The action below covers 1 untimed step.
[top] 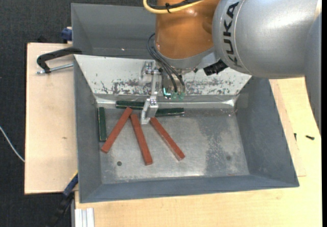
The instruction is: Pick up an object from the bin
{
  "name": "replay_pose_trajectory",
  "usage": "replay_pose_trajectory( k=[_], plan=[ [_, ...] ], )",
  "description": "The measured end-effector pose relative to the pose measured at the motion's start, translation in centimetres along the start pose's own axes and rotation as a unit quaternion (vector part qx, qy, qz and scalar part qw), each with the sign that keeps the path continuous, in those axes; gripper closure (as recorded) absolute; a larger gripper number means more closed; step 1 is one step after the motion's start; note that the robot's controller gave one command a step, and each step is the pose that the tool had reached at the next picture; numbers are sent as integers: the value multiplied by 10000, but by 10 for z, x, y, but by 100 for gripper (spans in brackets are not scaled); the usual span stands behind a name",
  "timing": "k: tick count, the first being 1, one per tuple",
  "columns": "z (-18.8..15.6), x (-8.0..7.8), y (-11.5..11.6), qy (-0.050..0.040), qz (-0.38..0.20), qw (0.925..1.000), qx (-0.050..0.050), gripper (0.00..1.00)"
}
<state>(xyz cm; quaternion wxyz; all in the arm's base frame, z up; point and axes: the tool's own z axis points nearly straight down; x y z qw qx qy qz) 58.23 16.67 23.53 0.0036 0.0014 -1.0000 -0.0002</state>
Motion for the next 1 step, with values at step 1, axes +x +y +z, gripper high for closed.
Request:
replay_pose_trajectory(
  k=[1],
  plan=[
    [-5, -2, -1, -42, 12, 10000, -6, 100]
  ],
)
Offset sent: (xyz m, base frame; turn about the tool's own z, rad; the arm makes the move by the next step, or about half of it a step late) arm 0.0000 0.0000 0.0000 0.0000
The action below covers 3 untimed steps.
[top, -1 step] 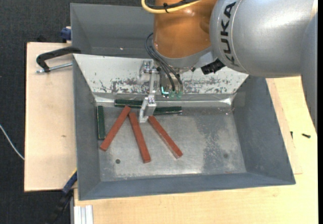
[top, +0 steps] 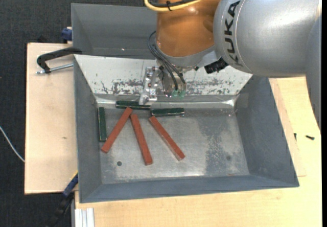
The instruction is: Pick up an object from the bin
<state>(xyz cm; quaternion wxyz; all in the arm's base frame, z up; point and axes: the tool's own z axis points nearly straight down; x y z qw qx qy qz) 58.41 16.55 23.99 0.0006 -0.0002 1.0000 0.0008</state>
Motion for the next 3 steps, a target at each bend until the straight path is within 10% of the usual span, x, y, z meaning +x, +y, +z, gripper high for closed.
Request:
replay_pose_trajectory(
  k=[3],
  plan=[
    [94, 9, 10, 4, -236, 9997, 2, 100]
  ],
)
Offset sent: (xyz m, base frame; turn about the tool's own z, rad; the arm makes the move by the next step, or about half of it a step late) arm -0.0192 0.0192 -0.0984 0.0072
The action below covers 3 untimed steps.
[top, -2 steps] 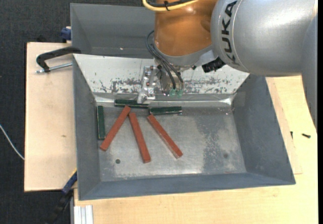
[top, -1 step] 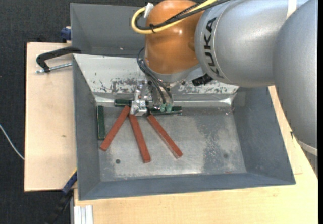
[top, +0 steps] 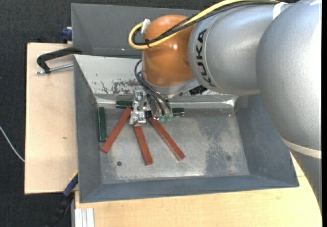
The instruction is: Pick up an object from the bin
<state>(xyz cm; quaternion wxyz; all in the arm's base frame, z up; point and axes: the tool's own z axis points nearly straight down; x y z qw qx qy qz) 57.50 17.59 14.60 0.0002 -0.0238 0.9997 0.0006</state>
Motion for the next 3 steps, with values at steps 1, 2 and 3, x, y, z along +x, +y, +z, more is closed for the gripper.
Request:
replay_pose_trajectory(
  k=[1, 2, 3],
  plan=[
    [2, 8, 9, -20, 482, 9988, -8, 0],
    [-7, 11, 13, -28, 639, 9980, -12, 0],
    [25, 14, 12, -35, 346, 9994, -9, 0]
  ],
)
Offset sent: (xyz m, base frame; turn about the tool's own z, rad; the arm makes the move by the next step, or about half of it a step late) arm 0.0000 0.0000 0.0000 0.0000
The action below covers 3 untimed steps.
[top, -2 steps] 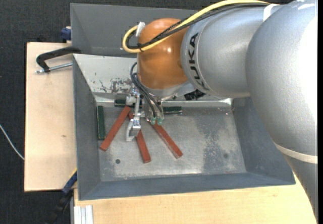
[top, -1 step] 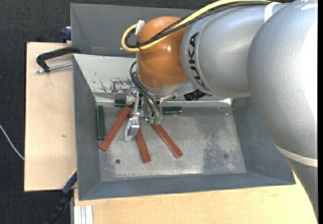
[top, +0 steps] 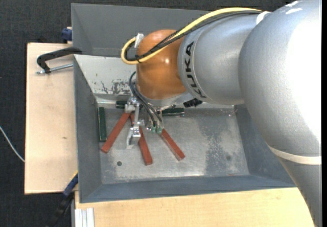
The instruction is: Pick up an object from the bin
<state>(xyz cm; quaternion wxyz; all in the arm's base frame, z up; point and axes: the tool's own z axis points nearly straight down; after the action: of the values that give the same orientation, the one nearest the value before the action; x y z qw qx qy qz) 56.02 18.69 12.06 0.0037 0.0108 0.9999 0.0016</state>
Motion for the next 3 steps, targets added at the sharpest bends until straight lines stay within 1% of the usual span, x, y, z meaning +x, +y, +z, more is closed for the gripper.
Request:
replay_pose_trajectory(
  k=[1, 2, 3],
  plan=[
    [31, -5, 6, 25, -998, 9950, 10, 0],
    [38, -9, 10, -15, -2533, 9674, -3, 0],
    [44, -40, -1, 41, -2966, 9550, 1, 100]
  ],
)
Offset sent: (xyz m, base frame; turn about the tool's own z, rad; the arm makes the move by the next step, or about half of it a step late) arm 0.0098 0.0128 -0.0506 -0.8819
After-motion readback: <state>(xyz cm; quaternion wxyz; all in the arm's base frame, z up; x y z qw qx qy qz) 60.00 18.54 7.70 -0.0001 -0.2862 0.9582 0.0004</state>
